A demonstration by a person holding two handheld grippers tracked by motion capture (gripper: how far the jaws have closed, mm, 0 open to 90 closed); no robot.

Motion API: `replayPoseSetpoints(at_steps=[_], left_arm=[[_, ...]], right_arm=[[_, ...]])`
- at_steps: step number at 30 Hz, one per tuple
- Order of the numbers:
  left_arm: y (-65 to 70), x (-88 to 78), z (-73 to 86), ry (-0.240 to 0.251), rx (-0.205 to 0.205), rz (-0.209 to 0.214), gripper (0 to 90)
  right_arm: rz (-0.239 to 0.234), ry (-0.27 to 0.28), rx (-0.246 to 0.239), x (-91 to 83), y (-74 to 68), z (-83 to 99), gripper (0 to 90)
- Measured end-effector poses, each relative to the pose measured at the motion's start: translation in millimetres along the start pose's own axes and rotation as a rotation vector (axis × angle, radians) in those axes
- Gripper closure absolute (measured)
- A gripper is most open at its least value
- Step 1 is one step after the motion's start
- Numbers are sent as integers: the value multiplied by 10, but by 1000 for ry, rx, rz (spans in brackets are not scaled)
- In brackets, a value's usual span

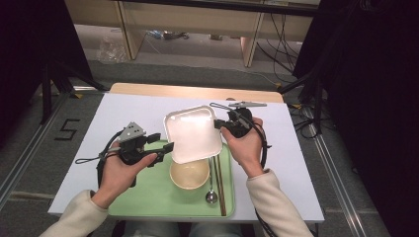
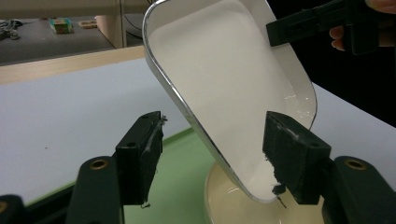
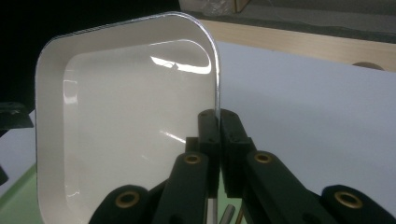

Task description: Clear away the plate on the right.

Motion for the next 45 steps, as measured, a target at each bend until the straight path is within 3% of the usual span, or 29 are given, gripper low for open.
replayPoseSetpoints(at_steps=[2,3,4,11,12,14,17,20,34,45], left_arm=[[-1,20,3,-5,-9,-3,388],[-10,29,3,-10,2,-2,397],[-15,58,10,-17,-27,-10,410],[-44,118,31,-34,-47,-6,483],[-57,125,37,-36,-72,-3,514],[-68,123,37,-36,-65,-5,522],[-106,103,35,-34,-69,-21,598],[-135,71,11,-19,-98,-39,627],[-267,-62,-99,34,-95,-105,759],[-294,-134,-150,49,-94,-118,788]], right_arm=[[12,1,-11,-3,1,-2,894],[-3,4,6,1,-35,-4,894],[-3,9,-4,3,-51,-8,894],[-15,17,-30,2,-135,-8,894],[-36,19,-27,13,-184,-6,894],[-36,17,-27,12,-193,-2,894],[-39,21,-31,19,-221,0,894],[-36,27,-40,19,-228,-3,893],[-42,21,-63,23,-343,27,893],[-44,26,-59,52,-380,59,893]])
Point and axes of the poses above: each handheld gripper's, and its own axes: x roughly forward along the jaws, z roughly out of its underside, y roughly to its right, the point moved 9 cm from there along x, roughly forward along the jaws, and after that the axes turned 1 degree about -x, right-handed, at the moved point
